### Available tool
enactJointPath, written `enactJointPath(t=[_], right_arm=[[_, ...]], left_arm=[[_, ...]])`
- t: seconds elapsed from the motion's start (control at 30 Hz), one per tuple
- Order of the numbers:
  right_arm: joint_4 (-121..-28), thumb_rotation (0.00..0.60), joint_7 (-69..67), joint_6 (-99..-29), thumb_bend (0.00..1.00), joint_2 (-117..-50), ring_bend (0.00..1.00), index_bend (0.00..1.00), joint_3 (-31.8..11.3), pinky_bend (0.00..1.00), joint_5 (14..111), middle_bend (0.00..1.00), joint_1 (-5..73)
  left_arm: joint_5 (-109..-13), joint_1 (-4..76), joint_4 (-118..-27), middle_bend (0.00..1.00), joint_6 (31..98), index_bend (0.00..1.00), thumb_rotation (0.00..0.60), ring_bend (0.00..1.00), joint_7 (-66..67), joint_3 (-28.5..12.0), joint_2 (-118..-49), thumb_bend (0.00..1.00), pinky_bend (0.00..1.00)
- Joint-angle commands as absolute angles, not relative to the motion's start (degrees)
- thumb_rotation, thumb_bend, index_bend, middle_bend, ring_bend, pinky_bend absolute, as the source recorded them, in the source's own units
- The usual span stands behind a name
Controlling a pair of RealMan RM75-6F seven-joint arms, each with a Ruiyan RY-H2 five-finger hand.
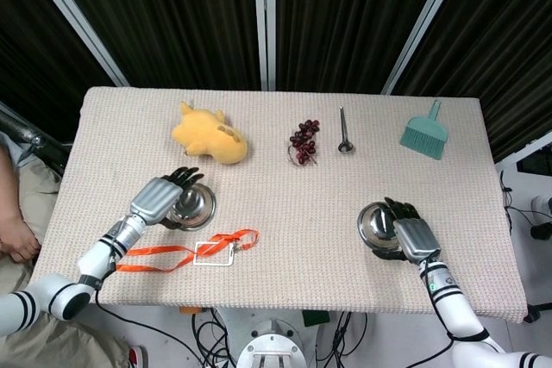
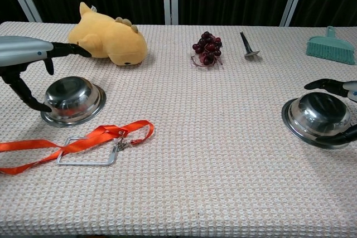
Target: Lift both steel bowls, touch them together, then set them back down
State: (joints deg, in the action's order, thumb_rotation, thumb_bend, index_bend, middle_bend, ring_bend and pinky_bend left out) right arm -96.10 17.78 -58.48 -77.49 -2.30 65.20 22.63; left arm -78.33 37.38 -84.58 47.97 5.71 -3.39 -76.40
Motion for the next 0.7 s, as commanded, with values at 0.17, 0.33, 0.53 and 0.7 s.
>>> enactJointPath(t=[0.17,0.33,0.53,0.7], right_arm=[[-96.0,0.489,17.5,-56.7,0.18,-77.0,0.00,0.00,-2.8,0.00,64.9,0.00,24.1],[-96.5,0.513,18.5,-55.4,0.19,-76.3,0.00,0.00,-3.0,0.01,64.1,0.00,25.4],[-97.0,0.529,19.8,-54.3,0.20,-75.8,0.00,0.00,-2.8,0.01,62.1,0.00,26.4],[-96.7,0.575,20.3,-53.9,0.21,-76.0,0.00,0.00,-2.5,0.03,60.7,0.02,26.8]], left_arm=[[-76.1,39.0,-83.3,0.00,45.1,0.00,0.600,0.00,6.5,-3.2,-77.4,0.05,0.32],[-74.9,40.2,-83.2,0.00,42.6,0.00,0.600,0.00,6.9,-2.9,-77.4,0.04,0.32],[-74.6,41.2,-82.8,0.00,41.7,0.01,0.600,0.00,6.6,-3.0,-77.5,0.04,0.34],[-75.6,41.5,-82.3,0.05,42.5,0.07,0.600,0.04,5.9,-3.0,-78.1,0.04,0.39]])
